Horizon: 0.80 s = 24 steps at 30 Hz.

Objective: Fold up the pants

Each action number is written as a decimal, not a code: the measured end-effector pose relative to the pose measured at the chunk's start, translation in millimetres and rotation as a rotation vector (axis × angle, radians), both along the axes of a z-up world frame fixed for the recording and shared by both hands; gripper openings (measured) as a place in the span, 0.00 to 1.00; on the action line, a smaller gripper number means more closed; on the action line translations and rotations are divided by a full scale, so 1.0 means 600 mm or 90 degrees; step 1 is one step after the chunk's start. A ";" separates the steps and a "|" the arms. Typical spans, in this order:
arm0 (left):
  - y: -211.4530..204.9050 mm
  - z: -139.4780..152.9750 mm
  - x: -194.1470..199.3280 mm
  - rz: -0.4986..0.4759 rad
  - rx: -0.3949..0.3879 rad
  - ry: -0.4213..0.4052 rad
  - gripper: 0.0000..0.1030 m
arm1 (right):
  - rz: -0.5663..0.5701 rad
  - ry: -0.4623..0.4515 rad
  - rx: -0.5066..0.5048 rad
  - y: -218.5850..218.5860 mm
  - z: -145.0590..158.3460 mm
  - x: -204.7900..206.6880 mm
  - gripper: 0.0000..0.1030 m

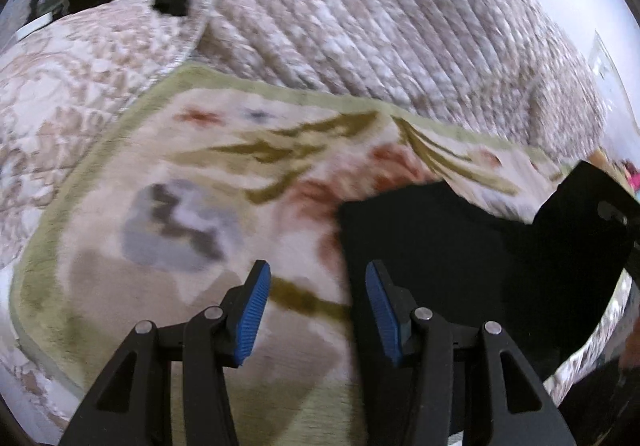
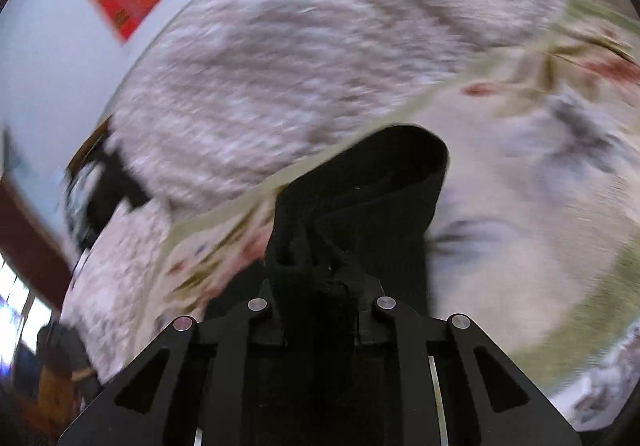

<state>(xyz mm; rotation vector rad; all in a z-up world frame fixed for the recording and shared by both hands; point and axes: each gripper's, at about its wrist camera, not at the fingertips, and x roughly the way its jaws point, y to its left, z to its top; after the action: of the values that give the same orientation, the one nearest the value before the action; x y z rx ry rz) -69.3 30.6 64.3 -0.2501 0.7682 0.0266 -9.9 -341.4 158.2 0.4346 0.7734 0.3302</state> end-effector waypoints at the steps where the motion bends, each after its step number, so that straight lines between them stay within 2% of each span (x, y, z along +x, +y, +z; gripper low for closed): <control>1: 0.013 0.003 -0.001 0.014 -0.006 -0.002 0.51 | 0.020 -0.004 -0.006 0.020 0.000 -0.001 0.19; 7: 0.068 0.018 -0.016 0.069 -0.029 -0.021 0.51 | 0.165 -0.004 -0.036 0.166 -0.020 -0.007 0.19; 12: 0.081 0.014 -0.022 0.074 -0.033 -0.018 0.51 | 0.261 0.047 -0.093 0.253 -0.090 -0.011 0.19; 14: 0.084 0.014 -0.026 0.073 -0.034 -0.017 0.51 | 0.274 0.064 -0.103 0.263 -0.112 -0.014 0.19; 20: 0.090 0.019 -0.031 0.077 -0.043 -0.025 0.51 | 0.267 0.024 -0.108 0.270 -0.059 -0.027 0.19; 22: 0.089 0.020 -0.031 0.075 -0.043 -0.027 0.51 | 0.284 0.026 -0.120 0.290 -0.065 -0.034 0.19; 24: 0.089 0.021 -0.032 0.074 -0.043 -0.028 0.51 | 0.304 0.038 -0.156 0.314 -0.093 -0.038 0.20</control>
<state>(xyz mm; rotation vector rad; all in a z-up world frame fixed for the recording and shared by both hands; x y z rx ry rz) -88.5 84.0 76.9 -0.3582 0.7114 0.1049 -32.4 -152.7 102.5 0.0229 0.9606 0.6602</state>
